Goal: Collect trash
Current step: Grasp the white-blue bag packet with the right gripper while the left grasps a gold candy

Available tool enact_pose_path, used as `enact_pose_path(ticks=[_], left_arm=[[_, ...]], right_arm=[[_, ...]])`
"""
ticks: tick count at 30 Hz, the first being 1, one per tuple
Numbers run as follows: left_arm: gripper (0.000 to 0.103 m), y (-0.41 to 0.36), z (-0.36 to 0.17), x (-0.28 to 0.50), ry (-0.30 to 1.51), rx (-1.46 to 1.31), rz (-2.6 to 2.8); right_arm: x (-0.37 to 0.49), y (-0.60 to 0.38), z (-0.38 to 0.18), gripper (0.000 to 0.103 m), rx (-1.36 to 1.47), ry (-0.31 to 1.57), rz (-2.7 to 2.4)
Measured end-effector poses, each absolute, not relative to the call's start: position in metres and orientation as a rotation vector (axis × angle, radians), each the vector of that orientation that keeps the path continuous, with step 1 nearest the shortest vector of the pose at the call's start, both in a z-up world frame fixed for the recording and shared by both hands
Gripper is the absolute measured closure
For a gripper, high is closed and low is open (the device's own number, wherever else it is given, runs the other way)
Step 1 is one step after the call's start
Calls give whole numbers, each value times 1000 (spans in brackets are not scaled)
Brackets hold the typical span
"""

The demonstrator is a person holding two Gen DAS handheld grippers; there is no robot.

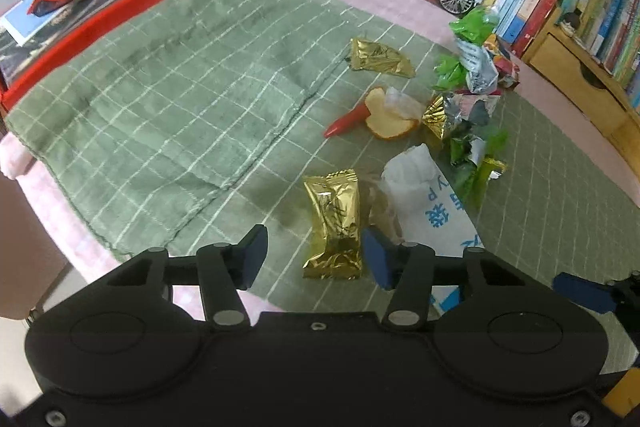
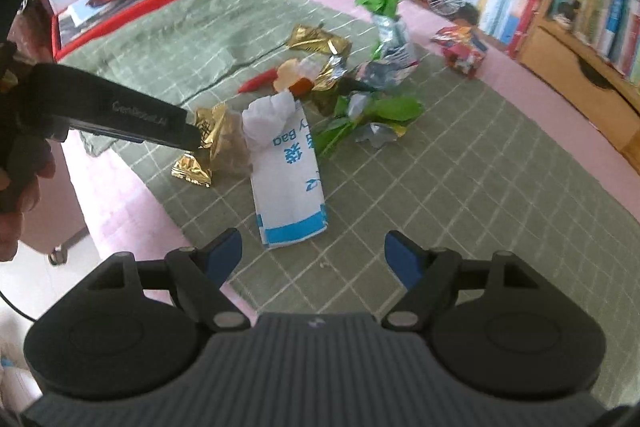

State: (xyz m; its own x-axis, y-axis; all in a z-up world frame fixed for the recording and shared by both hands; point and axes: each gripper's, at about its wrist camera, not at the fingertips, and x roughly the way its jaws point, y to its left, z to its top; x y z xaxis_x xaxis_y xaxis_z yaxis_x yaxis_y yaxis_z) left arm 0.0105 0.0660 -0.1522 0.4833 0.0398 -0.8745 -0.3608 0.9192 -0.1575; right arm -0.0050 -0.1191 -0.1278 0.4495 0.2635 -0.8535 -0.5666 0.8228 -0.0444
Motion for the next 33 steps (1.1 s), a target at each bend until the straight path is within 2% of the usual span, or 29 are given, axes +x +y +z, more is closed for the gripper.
enact_pose_path(ticks=[7,8,9,10,15,18,24,33], left_arm=[[61,58,-169,29,1073,-320,252],[67,58,-170,30,1070,-324,252],[77,58,-170,31,1068,-330,250],[80,58,-170,31,1068,-342,248],[80,55,-161,29,1045,-340,261],[80,52,-157,27,1038,-320,262],[80,52,-152,21,1025,-320,272],[80,52,-142,11,1000,-327,277]], right_arm=[[19,-102,-149,20,-378,1016,584],[22,-100,-151,21,-379,1020,593],[24,-98,-154,22,-381,1022,600],[26,-95,-156,23,-387,1025,611],[32,-85,-165,37,-394,1046,646],[35,-84,-166,53,-387,1057,658],[33,-96,-157,68,-365,1043,644],[29,-125,-144,72,-307,1052,572]])
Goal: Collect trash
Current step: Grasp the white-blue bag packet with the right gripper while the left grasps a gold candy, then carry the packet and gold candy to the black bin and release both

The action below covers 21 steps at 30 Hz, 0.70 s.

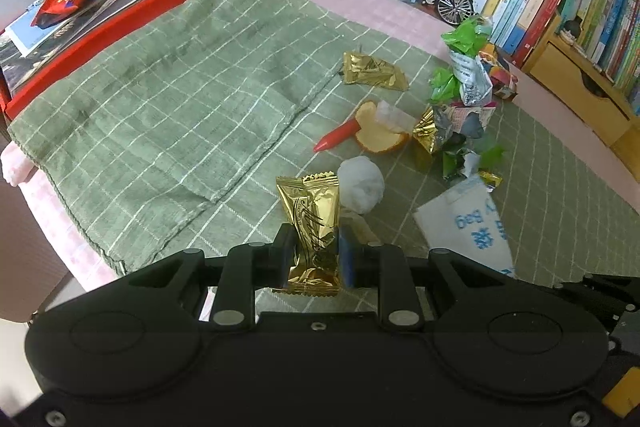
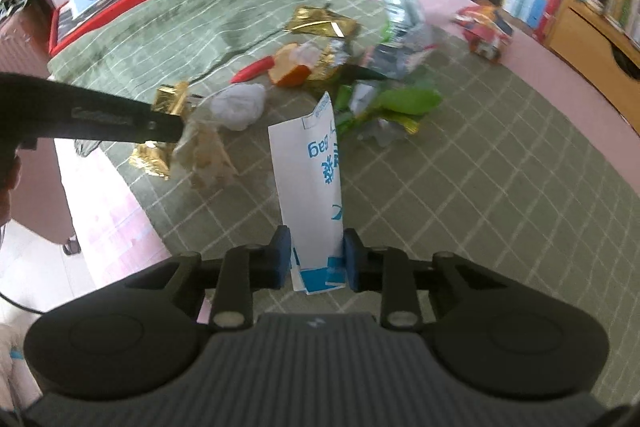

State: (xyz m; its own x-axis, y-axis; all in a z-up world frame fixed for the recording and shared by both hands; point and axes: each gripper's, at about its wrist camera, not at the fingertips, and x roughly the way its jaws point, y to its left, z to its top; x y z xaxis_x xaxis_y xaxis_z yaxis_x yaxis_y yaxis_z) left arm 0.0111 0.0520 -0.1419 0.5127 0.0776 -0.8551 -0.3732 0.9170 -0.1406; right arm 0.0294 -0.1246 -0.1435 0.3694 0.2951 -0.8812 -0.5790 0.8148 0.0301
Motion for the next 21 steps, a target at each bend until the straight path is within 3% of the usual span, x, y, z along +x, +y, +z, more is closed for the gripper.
enact_pose_path(ticks=[21], left_arm=[[81,49,-117,-61,971,-318,255]], right_arm=[[-11,-153,-125,76,-134,1082,444]])
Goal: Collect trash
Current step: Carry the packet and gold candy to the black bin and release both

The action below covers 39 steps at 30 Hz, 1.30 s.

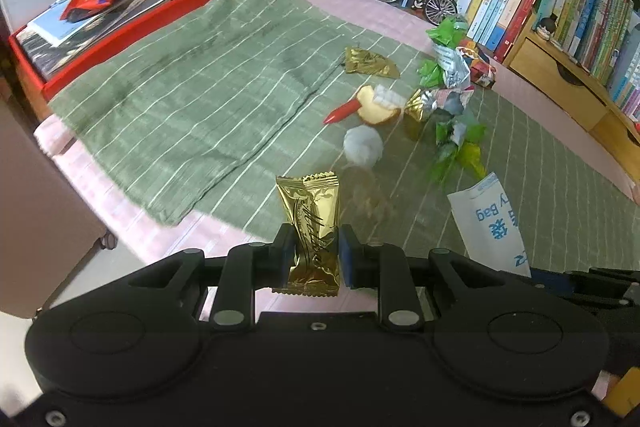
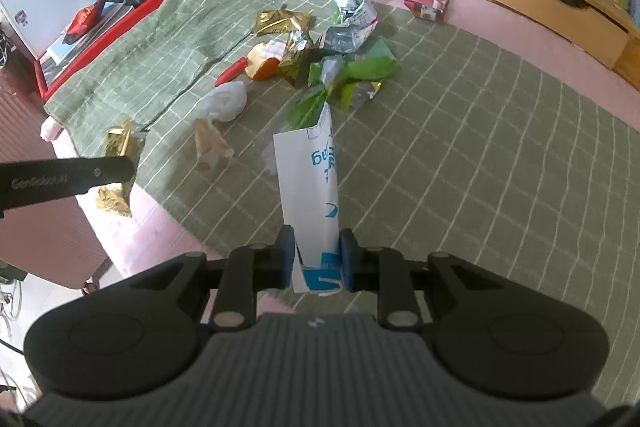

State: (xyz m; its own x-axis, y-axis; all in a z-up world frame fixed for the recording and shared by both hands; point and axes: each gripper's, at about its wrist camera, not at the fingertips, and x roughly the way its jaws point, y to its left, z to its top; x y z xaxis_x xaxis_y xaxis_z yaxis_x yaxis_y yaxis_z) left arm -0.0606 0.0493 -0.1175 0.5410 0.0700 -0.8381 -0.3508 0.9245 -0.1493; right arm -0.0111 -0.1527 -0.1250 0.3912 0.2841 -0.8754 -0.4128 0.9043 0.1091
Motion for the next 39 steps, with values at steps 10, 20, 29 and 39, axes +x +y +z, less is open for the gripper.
enact_pose_path(ticks=[10,20,29,39], left_arm=[[81,62,-118,-128,992,-341,269],[81,76,-137,-192,1041,-362,281],[81,84,-167,-238,1089,-398,294],[81,92,-203,-264,1146,-432,287]], right_arm=[[-57,-149,-120,76,-116,1105,460],[-107,-125,-122,76,-123,1134,542],[-151,-93,-139,76,-211,1160,647],[-181,-73,-176,76,-289,1226,706]])
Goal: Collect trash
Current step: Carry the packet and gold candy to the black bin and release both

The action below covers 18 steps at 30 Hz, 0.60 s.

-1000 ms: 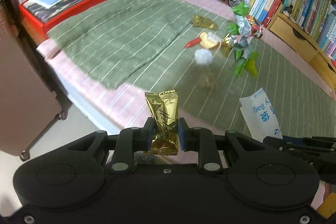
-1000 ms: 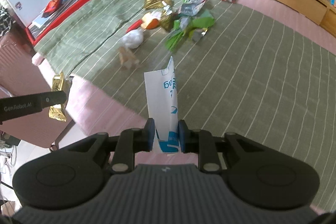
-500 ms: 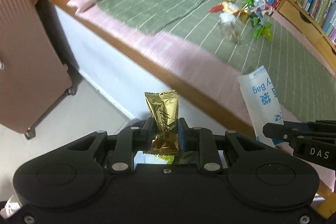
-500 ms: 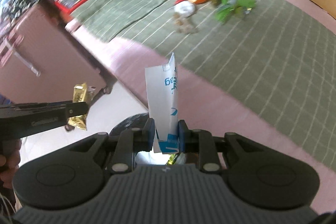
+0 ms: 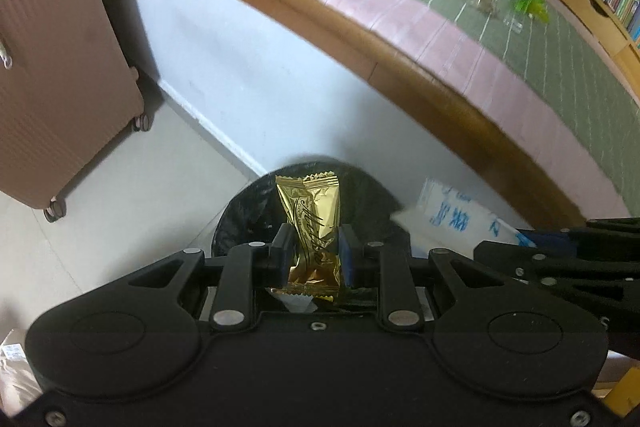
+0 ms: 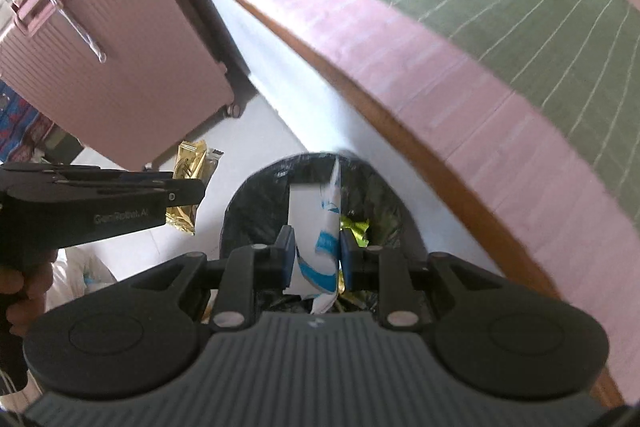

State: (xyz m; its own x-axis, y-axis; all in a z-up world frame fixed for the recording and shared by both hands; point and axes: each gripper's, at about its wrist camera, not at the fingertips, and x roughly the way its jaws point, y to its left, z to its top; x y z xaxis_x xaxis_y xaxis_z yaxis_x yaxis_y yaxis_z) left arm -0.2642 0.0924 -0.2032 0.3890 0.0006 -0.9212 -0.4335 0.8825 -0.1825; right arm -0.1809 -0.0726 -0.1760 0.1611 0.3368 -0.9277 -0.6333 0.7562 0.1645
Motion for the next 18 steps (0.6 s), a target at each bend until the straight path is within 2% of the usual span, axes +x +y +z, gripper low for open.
enact_pose_path(ticks=[7,18], left_arm=[[80,96,-222,-265,1168,-436,286],[80,98,-237,-258,1185,-453,285]], right_arm=[[-173,-64,-206,76,-275,1275,679],[-164,-58,-218,74,-263,1299,671]])
